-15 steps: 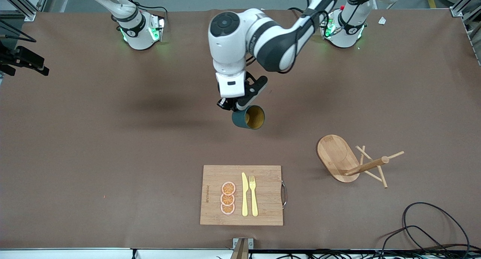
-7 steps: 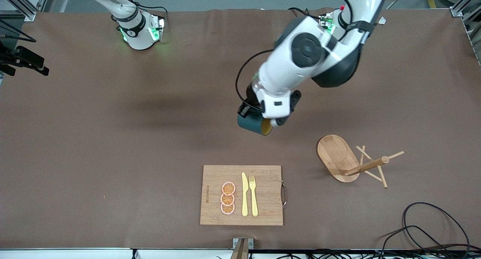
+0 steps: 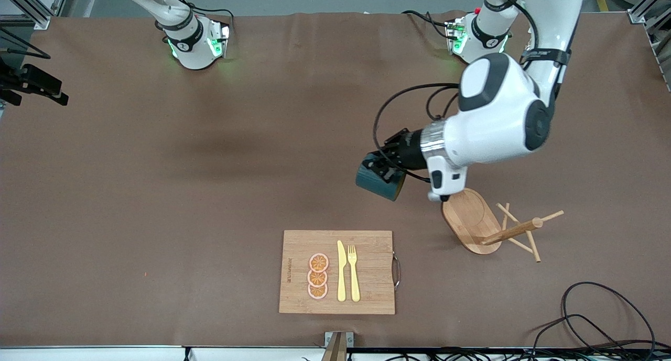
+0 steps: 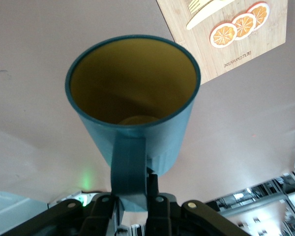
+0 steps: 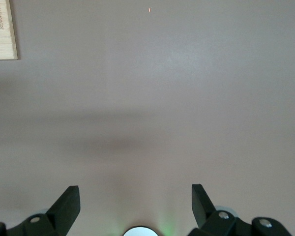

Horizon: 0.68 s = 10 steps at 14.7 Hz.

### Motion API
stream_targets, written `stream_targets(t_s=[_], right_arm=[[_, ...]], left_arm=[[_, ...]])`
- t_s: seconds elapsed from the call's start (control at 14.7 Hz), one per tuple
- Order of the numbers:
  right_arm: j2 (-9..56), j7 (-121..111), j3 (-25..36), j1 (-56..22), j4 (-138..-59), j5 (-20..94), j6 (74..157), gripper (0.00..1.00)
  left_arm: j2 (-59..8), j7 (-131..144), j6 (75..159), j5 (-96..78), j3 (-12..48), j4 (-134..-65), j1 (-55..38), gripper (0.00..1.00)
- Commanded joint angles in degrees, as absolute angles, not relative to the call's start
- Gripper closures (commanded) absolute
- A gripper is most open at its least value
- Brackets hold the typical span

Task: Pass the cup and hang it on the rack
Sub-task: 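Lift the mug with the left gripper and carry it to the rack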

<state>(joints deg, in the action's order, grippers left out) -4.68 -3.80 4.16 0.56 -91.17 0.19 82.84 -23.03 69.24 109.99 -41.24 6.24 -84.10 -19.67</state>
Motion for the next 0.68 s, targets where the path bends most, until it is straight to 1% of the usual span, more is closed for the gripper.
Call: stream_targets(t_s=[0.0,0.27,0.41,0.61], right_arm=[[-6.42,-4.31,3.78,0.70,-92.81,-0.53,83.23,0.00],[-6.42,-4.31,3.78,0.70,-92.81,-0.53,83.14,0.00],[-6.42,-4.31,3.78,0.70,-92.81,-0.53,83.14,0.00],[-6.42,-4.31,3.69,0.62,-92.81,-0.53,83.14,0.00]], left_arm=[[-19.69,62.78,106.29,-48.05,6.59,-89.03,-14.87,0.99],[-20.91,51.26,93.98,-57.29,6.50,-89.30,-4.77,1.00],[-21.27,47.74,89.58,-57.92,6.50,-89.47,-0.63,0.99],[-22.93,43.43,85.62,-59.23,6.50,-89.56,3.50,1.00]])
